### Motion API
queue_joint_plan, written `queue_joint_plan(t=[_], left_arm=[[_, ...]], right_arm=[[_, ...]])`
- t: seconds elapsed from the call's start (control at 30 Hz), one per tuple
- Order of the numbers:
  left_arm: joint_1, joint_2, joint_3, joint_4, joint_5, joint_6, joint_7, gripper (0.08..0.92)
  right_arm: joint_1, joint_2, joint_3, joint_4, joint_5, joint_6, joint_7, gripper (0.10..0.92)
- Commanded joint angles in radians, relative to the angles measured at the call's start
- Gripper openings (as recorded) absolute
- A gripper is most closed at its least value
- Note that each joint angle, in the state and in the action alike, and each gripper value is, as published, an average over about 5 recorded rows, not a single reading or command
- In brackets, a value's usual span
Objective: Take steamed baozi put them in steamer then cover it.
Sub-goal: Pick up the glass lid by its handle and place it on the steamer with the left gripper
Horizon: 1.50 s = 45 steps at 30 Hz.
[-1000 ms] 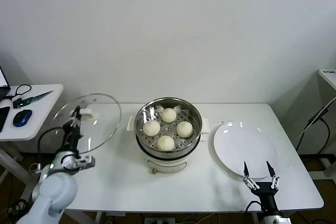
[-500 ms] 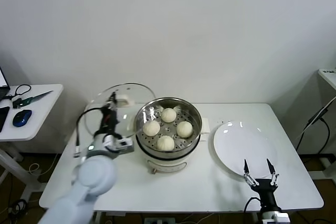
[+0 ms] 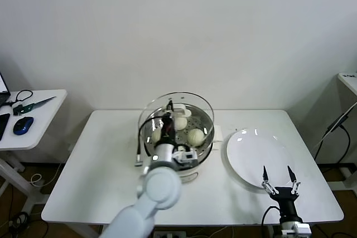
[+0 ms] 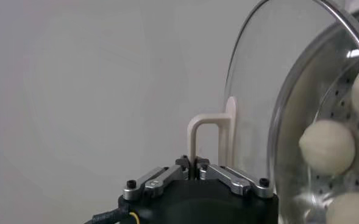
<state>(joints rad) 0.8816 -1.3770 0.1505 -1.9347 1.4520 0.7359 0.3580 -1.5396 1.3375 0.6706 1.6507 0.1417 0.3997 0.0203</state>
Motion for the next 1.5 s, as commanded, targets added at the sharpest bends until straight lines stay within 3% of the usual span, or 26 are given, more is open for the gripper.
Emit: queue_joint_plan(t=[0.03, 0.23, 0.47, 0.77, 1.33, 1.5], left_arm=[[-0.050, -0.131, 0.108, 0.068, 0.099, 0.034, 0.037, 0.140], [-0.031, -0.157, 0.103, 0.156, 0.131, 0.019, 0.002, 0.140], [-0.010, -0.128, 0.074, 0.202, 0.149, -0.001, -0.033, 0.140], [-0.008, -0.054, 0.045, 0.205, 0.090, -0.006, -0.059, 0.140], [0.011, -0.045, -0.003, 0.229, 0.044, -0.009, -0.102, 0.140], [0.010, -0.046, -0.003, 0.233, 0.020, -0.008, -0.112, 0.198]], right_arm=[[-0.003, -0.003, 0.009, -0.003, 0.010, 0.011, 0.004, 0.823], [-0.012, -0.001, 0.018, -0.002, 0.013, 0.022, 0.008, 0.823], [-0.021, 0.002, 0.022, -0.002, 0.011, 0.026, 0.007, 0.823], [-0.026, 0.006, 0.024, 0.000, 0.008, 0.031, 0.003, 0.823], [-0.030, 0.016, 0.020, 0.012, -0.007, 0.032, -0.001, 0.823], [-0.031, 0.016, 0.020, 0.017, -0.008, 0.032, -0.009, 0.823]])
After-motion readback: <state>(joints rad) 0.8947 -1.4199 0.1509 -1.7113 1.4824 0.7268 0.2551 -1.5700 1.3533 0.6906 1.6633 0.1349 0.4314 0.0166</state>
